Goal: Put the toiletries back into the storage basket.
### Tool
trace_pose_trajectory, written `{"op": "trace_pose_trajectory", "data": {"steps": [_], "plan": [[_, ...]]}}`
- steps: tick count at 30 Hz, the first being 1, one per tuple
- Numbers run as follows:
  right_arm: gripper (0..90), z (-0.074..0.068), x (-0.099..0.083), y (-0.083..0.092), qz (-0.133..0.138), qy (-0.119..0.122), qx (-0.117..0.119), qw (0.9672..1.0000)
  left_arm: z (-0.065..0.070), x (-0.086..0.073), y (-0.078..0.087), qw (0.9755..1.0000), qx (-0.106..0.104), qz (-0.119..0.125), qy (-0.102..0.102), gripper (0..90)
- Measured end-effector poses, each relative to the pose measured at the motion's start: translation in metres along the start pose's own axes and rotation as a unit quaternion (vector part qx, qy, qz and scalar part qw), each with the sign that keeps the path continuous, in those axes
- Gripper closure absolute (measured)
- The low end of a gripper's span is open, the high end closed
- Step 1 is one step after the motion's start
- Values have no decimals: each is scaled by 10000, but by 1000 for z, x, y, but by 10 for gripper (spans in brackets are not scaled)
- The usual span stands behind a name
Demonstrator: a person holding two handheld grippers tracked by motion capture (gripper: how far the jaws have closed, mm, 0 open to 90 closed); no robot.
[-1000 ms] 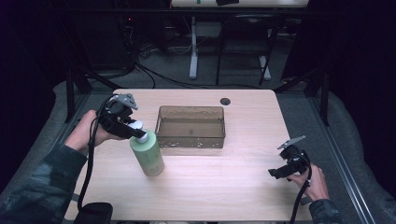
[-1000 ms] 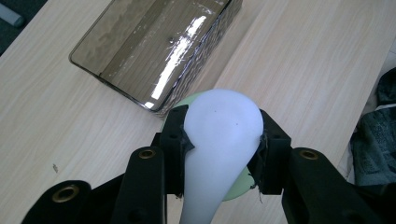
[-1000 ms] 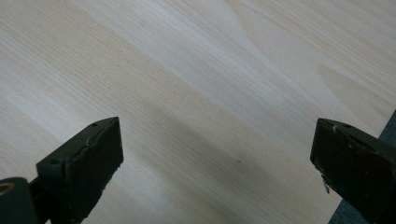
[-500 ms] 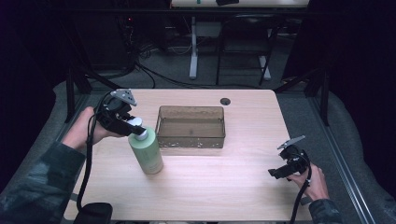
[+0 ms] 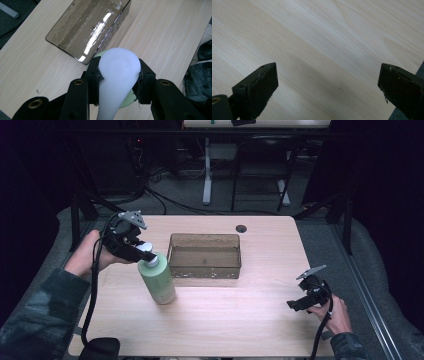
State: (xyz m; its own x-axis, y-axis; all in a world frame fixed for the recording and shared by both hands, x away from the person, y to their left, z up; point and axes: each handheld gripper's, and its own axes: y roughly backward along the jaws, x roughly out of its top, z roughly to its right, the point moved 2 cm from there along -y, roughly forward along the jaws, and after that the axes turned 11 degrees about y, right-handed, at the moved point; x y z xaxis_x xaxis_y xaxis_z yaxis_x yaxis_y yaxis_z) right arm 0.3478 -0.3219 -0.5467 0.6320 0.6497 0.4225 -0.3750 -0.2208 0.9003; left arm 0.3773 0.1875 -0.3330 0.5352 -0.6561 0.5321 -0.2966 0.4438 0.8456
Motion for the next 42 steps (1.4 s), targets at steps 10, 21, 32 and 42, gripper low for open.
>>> {"op": "trace_pose_trajectory", "data": {"steps": [10,21,32,42], "plan": [[22,-1,0,-1,1,-29,54,10000,4,11,9,9999,35,-52,-102,629],[0,0,0,0,0,11,36,10000,5,23,20,9999,82,-24,-151,629],[0,1,-1,0,6,17,28,10000,8,34,31,9997,125,-41,-225,629],[0,1,-1,0,6,22,23,10000,9,46,43,9993,188,-40,-316,629]]}}
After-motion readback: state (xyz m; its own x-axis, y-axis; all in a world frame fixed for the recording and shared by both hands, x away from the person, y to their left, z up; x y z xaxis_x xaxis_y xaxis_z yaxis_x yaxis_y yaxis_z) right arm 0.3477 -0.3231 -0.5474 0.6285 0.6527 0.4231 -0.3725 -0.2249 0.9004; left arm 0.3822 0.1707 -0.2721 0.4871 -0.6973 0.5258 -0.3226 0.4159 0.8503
